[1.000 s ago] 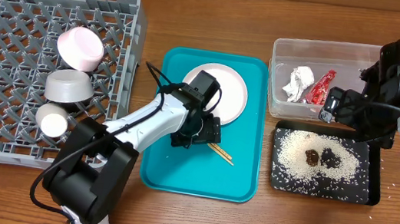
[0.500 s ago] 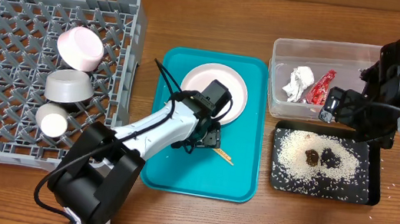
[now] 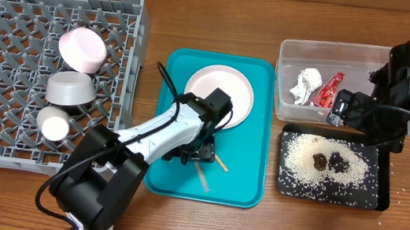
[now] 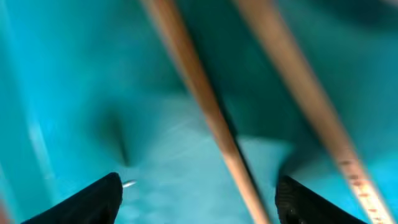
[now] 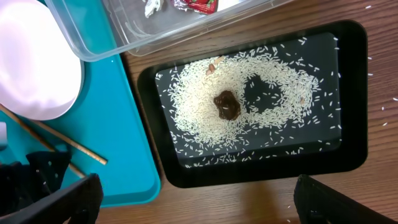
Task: Sort waste into correct bins and load items into the dishwasher
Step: 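Grasp one wooden chopstick with the left gripper and lift it, then carry the chopstick to the dish rack and drop it in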
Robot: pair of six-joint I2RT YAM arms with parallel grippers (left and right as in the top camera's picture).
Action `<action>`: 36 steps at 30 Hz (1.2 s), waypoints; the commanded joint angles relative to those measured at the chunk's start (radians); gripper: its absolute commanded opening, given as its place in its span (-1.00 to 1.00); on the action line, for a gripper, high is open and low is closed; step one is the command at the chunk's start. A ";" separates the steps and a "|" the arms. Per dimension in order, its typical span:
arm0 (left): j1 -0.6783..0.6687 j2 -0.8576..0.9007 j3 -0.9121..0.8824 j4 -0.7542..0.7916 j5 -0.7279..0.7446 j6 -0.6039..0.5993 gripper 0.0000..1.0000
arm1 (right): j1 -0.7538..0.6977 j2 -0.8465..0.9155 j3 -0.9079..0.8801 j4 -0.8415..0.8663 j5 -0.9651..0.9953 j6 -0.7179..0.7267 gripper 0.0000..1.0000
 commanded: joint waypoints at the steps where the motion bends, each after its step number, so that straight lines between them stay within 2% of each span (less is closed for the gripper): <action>1: 0.021 0.012 -0.005 -0.038 -0.063 -0.037 0.64 | 0.002 -0.003 0.019 0.002 -0.002 0.002 1.00; 7: 0.060 0.012 -0.005 -0.033 -0.035 -0.040 0.69 | 0.002 -0.003 0.019 0.002 -0.002 0.002 1.00; 8: 0.060 0.012 -0.005 -0.020 -0.027 -0.037 0.65 | 0.002 -0.003 0.019 0.002 -0.002 0.002 1.00; 10: 0.059 0.012 -0.005 0.009 -0.005 -0.031 0.34 | 0.002 -0.003 0.019 0.002 -0.002 0.002 1.00; 12: 0.060 0.012 -0.005 0.029 0.019 -0.031 0.26 | 0.002 -0.003 0.019 0.001 -0.002 0.002 1.00; 15: 0.059 0.012 -0.006 0.046 0.072 -0.031 0.32 | 0.002 -0.003 0.019 0.000 -0.002 0.002 1.00; 22: 0.058 0.012 -0.074 0.099 0.119 -0.042 0.29 | 0.002 -0.003 0.019 0.000 -0.002 0.002 1.00; 24: 0.061 0.012 -0.090 0.106 0.121 -0.042 0.03 | 0.002 -0.003 0.019 0.000 -0.002 0.002 1.00; 28: 0.069 0.012 -0.086 0.104 0.121 -0.041 -0.31 | 0.002 -0.003 0.019 0.000 -0.002 0.002 1.00; 30: 0.076 0.011 -0.082 0.098 0.121 -0.038 -0.56 | 0.002 -0.003 0.019 -0.001 -0.002 0.002 1.00; 35: 0.116 -0.010 -0.062 0.070 0.119 -0.038 -0.89 | 0.002 -0.003 0.019 -0.002 -0.002 0.002 1.00; 36: 0.126 -0.017 -0.057 0.066 0.119 -0.038 -0.91 | 0.002 -0.003 0.019 -0.002 -0.002 0.002 1.00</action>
